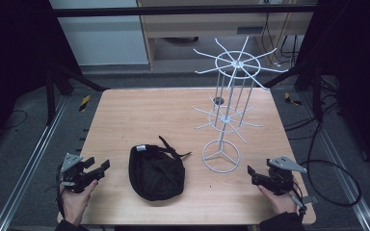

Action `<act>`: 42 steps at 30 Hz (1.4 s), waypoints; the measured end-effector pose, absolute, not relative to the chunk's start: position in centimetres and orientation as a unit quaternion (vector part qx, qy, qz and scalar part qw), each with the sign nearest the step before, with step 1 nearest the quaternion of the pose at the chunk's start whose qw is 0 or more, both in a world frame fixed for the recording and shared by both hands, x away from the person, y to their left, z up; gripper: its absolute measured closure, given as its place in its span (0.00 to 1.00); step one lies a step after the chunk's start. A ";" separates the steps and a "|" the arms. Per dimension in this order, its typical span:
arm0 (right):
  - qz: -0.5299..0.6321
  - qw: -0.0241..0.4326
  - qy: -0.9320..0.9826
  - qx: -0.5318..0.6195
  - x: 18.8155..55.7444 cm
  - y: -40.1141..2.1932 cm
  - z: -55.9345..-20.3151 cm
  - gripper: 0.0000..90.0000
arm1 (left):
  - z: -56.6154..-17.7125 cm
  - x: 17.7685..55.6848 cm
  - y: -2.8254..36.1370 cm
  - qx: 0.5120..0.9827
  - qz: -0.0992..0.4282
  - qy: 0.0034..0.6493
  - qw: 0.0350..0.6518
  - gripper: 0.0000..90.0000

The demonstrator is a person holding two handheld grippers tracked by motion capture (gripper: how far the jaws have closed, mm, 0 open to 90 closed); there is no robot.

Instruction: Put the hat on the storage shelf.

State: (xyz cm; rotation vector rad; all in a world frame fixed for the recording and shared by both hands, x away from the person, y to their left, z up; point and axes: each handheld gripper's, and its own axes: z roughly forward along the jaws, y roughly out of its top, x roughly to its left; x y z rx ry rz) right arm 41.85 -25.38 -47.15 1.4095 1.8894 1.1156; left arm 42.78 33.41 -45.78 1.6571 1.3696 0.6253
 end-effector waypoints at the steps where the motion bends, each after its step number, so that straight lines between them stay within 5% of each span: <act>1: 0.415 0.258 0.700 0.520 41.7 -25.1 -46.9 0.26 | -45.6 42.5 33.2 0.668 0.251 0.546 0.438 0.37; 10: 0.458 0.224 0.706 0.491 40.3 -22.5 -45.7 0.36 | -45.0 41.2 31.4 0.688 0.252 0.518 0.442 0.47; 42: 0.478 0.115 0.785 0.378 41.5 -7.8 -46.6 0.42 | -46.4 41.5 25.4 0.765 0.212 0.470 0.387 0.63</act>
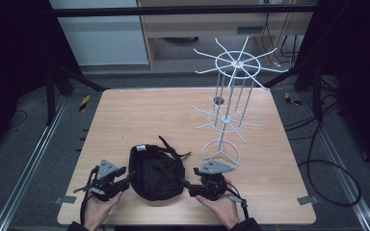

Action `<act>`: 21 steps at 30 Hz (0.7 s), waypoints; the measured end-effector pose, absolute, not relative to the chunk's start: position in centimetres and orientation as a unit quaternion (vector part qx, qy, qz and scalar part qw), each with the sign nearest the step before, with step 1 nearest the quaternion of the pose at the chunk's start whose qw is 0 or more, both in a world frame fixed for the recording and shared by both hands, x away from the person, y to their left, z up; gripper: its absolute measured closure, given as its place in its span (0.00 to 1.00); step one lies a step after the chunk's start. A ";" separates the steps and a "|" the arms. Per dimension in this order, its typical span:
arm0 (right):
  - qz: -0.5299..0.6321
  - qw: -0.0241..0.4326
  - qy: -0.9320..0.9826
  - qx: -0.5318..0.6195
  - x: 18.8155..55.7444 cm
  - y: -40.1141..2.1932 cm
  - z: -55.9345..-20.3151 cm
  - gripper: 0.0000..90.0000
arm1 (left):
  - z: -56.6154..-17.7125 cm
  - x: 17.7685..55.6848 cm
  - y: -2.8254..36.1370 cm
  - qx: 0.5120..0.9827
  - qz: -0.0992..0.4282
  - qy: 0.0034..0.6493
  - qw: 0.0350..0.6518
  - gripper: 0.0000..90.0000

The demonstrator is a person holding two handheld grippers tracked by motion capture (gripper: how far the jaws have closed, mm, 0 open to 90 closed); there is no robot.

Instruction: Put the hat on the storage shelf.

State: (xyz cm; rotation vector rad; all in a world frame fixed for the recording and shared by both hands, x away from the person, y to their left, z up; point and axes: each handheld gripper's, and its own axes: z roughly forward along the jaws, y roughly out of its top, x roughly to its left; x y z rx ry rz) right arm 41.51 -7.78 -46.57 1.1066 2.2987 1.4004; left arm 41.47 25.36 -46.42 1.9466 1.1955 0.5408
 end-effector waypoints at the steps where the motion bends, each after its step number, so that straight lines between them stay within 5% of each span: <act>1: 0.476 0.113 0.785 0.380 41.6 -7.5 -46.7 0.43 | -46.6 41.6 25.3 0.767 0.212 0.471 0.382 0.64; 14: 0.438 0.099 0.800 0.397 43.0 -5.1 -48.6 0.50 | -47.3 42.1 25.1 0.776 0.197 0.483 0.354 0.78; 21: 0.426 0.085 0.804 0.407 43.4 -4.5 -49.1 0.82 | -47.5 42.2 24.9 0.779 0.191 0.486 0.348 0.82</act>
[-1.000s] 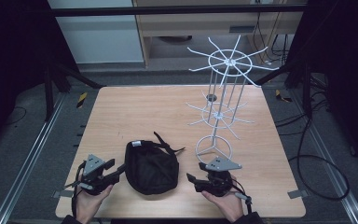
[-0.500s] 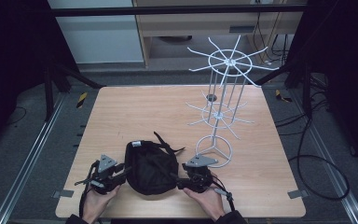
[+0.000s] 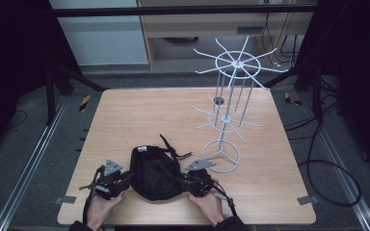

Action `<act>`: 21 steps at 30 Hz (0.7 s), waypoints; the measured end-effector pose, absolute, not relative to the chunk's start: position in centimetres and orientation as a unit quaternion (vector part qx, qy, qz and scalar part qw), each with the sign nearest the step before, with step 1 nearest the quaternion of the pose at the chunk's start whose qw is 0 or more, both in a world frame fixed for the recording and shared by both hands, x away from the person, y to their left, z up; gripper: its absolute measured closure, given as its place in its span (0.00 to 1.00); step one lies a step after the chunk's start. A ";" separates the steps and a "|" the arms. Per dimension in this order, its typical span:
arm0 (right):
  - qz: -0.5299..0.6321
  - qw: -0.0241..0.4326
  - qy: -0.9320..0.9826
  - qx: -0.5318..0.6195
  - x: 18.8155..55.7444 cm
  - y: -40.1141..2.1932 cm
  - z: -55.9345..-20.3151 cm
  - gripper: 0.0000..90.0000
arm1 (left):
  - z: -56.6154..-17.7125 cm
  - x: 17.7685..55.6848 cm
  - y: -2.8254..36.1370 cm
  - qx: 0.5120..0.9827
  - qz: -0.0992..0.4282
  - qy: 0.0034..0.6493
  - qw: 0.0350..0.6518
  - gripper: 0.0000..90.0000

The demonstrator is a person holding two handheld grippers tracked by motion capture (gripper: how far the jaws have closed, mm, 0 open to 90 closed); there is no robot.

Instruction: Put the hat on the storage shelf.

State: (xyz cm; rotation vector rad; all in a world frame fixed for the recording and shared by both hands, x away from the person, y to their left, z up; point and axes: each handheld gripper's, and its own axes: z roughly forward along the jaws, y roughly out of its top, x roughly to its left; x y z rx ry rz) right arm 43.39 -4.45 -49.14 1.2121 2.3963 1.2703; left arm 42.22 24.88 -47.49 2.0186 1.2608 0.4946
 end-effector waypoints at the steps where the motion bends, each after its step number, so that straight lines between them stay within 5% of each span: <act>1: 0.426 0.085 0.804 0.407 43.4 -4.5 -49.1 0.82 | -47.5 42.2 24.9 0.779 0.191 0.486 0.348 0.83; 3: 0.427 0.093 0.801 0.410 43.4 -4.4 -48.9 0.92 | -47.5 42.2 24.6 0.781 0.189 0.483 0.348 0.84; 13: 0.505 0.167 0.771 0.350 42.7 -5.0 -44.8 0.93 | -48.0 42.5 23.3 0.782 0.165 0.481 0.359 0.85; 21: 0.517 0.169 0.786 0.296 42.1 -3.8 -44.5 0.93 | -48.2 43.4 22.1 0.776 0.168 0.480 0.373 0.88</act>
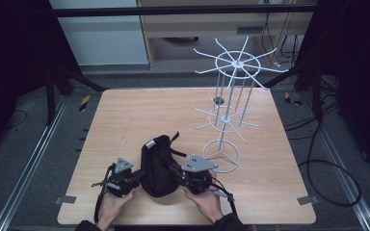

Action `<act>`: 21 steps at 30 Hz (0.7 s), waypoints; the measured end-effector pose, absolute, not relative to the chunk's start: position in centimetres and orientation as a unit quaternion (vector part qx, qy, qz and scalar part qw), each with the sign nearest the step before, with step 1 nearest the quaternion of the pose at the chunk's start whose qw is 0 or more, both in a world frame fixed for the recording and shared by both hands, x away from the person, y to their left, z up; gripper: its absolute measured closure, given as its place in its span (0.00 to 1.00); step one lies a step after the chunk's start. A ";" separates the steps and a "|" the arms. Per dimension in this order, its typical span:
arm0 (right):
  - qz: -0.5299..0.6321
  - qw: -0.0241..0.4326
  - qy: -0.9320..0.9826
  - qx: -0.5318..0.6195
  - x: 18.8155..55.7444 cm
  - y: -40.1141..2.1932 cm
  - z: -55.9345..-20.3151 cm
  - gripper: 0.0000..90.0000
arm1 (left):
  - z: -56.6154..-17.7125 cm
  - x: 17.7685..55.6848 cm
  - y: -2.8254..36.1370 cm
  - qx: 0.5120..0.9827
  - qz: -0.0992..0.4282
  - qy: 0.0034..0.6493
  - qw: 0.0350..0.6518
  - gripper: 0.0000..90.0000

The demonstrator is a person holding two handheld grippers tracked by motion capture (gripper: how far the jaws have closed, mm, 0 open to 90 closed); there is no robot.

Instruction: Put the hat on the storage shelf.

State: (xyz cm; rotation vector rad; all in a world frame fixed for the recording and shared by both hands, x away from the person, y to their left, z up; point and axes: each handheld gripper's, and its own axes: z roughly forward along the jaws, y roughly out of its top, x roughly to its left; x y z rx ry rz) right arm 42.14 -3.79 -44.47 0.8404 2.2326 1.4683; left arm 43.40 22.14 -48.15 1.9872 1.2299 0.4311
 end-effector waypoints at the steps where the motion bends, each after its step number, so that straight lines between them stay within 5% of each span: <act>1: 0.515 0.168 0.788 0.294 42.1 -3.7 -44.6 0.93 | -48.2 43.6 22.1 0.775 0.168 0.480 0.375 0.88; 21: 0.470 0.196 0.808 0.298 41.7 -3.1 -46.2 0.92 | -43.2 42.6 23.9 0.724 0.162 0.467 0.481 0.63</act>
